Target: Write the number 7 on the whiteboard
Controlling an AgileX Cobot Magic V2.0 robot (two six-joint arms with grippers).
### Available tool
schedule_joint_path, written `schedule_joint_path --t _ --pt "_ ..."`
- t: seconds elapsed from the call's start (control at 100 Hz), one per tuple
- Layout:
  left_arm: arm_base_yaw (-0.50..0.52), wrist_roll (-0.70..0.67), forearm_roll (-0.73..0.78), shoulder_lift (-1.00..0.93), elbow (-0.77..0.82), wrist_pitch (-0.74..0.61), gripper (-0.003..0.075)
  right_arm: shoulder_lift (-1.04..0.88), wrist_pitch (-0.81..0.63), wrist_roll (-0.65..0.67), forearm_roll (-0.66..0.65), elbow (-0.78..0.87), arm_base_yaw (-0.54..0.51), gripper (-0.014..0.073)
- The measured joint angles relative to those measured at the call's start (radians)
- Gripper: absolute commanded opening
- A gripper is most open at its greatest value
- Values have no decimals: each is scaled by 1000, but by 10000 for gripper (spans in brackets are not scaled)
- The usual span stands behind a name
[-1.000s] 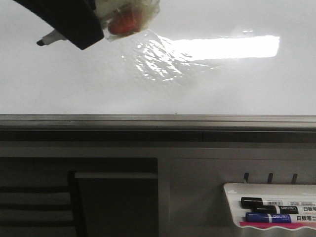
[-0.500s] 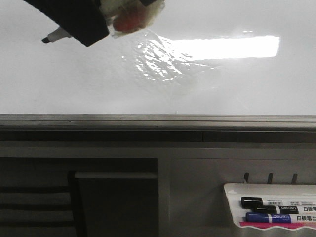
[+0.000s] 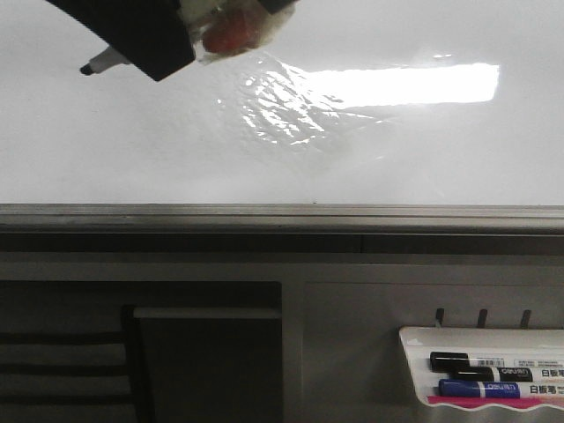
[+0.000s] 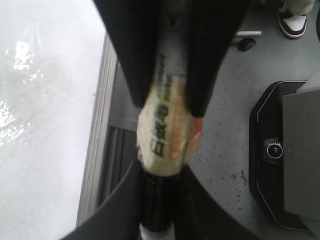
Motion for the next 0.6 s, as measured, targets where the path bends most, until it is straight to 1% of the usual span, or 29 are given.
schedule_joint_path --t 0.05,0.08,0.1,0.15,0.22,0.29,0.38,0.47,0.6 --pt "0 2 0 0 0 0 115 0 0 -2 2 0 0 -53" --pt "0 2 0 0 0 0 176 0 0 -2 3 0 0 -56" --pt "0 -1 0 0 0 0 203 0 0 -2 3 0 0 -55" --pt "0 -4 2 0 0 -2 311 0 0 -2 3 0 0 -55" --pt "0 -16 12 0 0 -9 403 0 0 -2 3 0 0 -55" --pt "0 -43 40 -4 -4 -15 421 0 0 24 -12 0 0 -54" --pt "4 -117 88 -19 -14 -17 421 0 2 112 -96 0 0 -53" --pt "37 -203 124 -51 -18 -14 420 0 4 248 -213 -8 -2 -53" --pt "115 -337 143 -108 -8 17 420 -18 20 516 -372 -53 -2 -53"
